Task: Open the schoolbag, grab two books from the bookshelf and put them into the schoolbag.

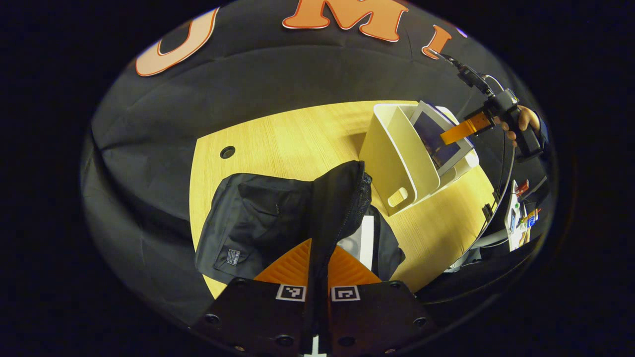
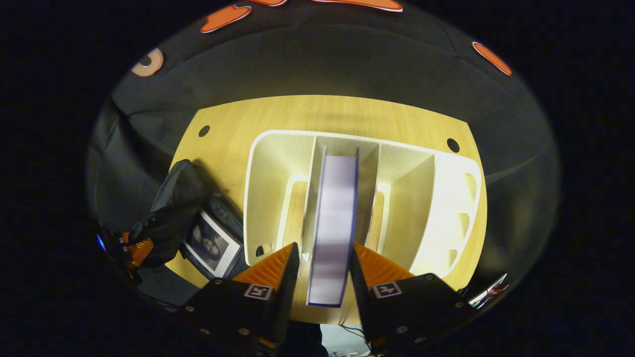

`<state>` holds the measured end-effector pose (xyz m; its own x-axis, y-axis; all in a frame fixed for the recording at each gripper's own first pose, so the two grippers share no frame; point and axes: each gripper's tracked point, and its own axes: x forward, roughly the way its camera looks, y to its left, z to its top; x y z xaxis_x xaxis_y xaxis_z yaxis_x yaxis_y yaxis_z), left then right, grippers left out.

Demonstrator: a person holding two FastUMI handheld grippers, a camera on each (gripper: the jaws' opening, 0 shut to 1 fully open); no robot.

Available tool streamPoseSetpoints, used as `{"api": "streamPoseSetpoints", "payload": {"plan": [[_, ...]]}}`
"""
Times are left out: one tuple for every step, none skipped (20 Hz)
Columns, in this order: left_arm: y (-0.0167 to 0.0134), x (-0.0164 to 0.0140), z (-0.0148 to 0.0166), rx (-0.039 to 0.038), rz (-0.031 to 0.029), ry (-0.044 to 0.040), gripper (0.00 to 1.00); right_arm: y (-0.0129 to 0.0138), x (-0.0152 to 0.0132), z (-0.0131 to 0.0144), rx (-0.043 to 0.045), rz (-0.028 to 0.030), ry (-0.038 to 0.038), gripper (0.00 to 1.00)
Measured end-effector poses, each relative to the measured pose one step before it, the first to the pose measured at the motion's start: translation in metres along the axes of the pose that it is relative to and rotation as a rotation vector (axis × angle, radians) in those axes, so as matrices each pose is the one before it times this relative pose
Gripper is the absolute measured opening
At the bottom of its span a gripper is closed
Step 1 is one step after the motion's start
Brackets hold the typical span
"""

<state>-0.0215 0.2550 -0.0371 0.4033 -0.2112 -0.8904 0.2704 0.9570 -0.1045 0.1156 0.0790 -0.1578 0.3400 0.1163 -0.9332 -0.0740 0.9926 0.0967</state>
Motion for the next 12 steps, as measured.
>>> {"api": "streamPoseSetpoints", "payload": {"plan": [[-0.00107,0.00001,0.00038,-0.00153,0.00057,-0.00006,0.05,-0.00517,-0.00018,-0.00058,0.00637,-0.01766,0.00327,0.42],[-0.00030,0.00069,0.00015,0.00069,-0.00346,-0.00099,0.05,-0.00220,-0.00196,-0.00157,0.01072,-0.01027,0.00244,0.39],[-0.00042,0.00100,0.00008,0.00064,-0.00573,-0.00158,0.05,-0.00041,-0.00343,-0.00307,0.01791,0.00142,0.00815,0.35],[-0.00059,0.00069,-0.00087,-0.00289,-0.00709,-0.00044,0.05,-0.00065,-0.00249,-0.00158,0.02018,0.00066,-0.00099,0.34],[0.00000,-0.00001,-0.00055,0.00071,-0.00706,-0.00179,0.05,-0.00064,-0.00437,-0.00062,0.01192,-0.00299,-0.01015,0.32],[-0.00036,0.00021,-0.00016,0.00223,-0.00670,-0.00249,0.05,-0.00392,-0.00553,-0.00328,0.00324,-0.00340,-0.01114,0.31],[0.00088,-0.00013,-0.00042,0.00622,-0.00473,-0.00352,0.05,-0.00041,-0.00628,-0.00267,0.01006,0.00088,-0.01485,0.30],[0.00046,-0.00082,0.00048,0.00660,-0.00431,-0.00384,0.05,0.00119,-0.00659,-0.00641,0.00967,0.00956,-0.00695,0.30],[0.00036,0.00001,-0.00048,0.00776,-0.00611,-0.00335,0.05,0.00197,-0.00745,-0.00638,0.01432,0.01068,-0.00842,0.30],[-0.00009,-0.00027,-0.00083,0.00580,-0.00632,-0.00335,0.05,-0.00035,-0.00684,-0.00774,0.01166,0.00884,-0.00558,0.29],[-0.00079,-0.00055,-0.00065,0.00694,-0.00780,-0.00156,0.05,0.00012,-0.00545,-0.00909,0.01246,0.00258,-0.00631,0.29],[0.00065,0.00024,-0.00089,0.00836,-0.00421,-0.00266,0.05,-0.00227,-0.00603,-0.00830,0.01254,-0.00067,-0.00448,0.29]]}}
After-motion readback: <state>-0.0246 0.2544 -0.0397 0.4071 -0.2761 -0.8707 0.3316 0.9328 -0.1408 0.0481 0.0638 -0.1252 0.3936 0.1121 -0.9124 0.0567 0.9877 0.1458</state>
